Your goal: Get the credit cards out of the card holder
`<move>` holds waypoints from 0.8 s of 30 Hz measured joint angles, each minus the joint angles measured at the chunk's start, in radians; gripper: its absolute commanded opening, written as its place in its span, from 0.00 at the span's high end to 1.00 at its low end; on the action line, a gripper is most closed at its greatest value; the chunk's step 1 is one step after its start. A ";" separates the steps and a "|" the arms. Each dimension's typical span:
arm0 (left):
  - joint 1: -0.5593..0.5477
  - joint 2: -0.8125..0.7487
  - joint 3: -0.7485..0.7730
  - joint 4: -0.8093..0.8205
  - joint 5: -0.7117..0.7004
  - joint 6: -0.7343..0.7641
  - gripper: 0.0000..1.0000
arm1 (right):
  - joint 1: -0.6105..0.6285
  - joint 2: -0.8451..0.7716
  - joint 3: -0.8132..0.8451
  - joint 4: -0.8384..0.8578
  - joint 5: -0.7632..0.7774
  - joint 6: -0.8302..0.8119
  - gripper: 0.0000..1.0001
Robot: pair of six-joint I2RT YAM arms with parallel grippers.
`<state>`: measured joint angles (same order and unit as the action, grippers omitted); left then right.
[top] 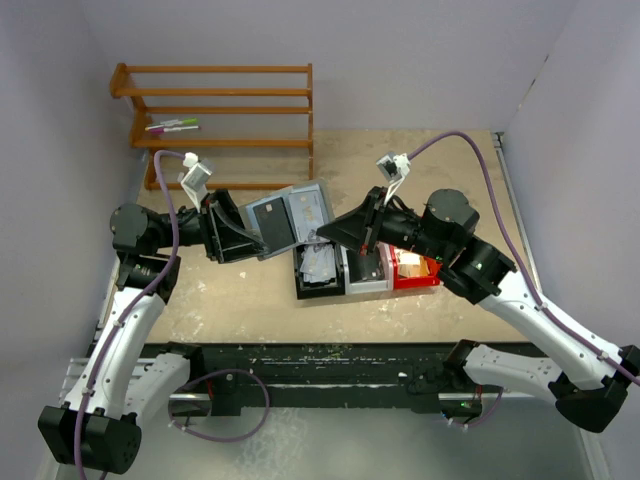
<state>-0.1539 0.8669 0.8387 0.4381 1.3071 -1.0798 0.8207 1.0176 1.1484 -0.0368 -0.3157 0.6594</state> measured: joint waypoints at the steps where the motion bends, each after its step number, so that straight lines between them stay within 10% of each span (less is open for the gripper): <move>1: 0.000 -0.002 0.000 0.006 0.001 -0.003 0.56 | -0.010 -0.008 -0.011 0.013 -0.011 0.011 1.00; 19: 0.000 0.007 -0.002 0.016 -0.014 -0.012 0.95 | -0.036 -0.036 -0.112 0.178 -0.123 0.108 1.00; 24: 0.000 0.007 -0.002 0.012 -0.013 -0.011 0.98 | -0.061 -0.043 -0.140 0.213 -0.148 0.137 0.71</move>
<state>-0.1539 0.8738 0.8371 0.4500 1.2938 -1.0904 0.7597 0.9749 1.0084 0.1761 -0.4633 0.7963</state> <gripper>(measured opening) 0.181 0.107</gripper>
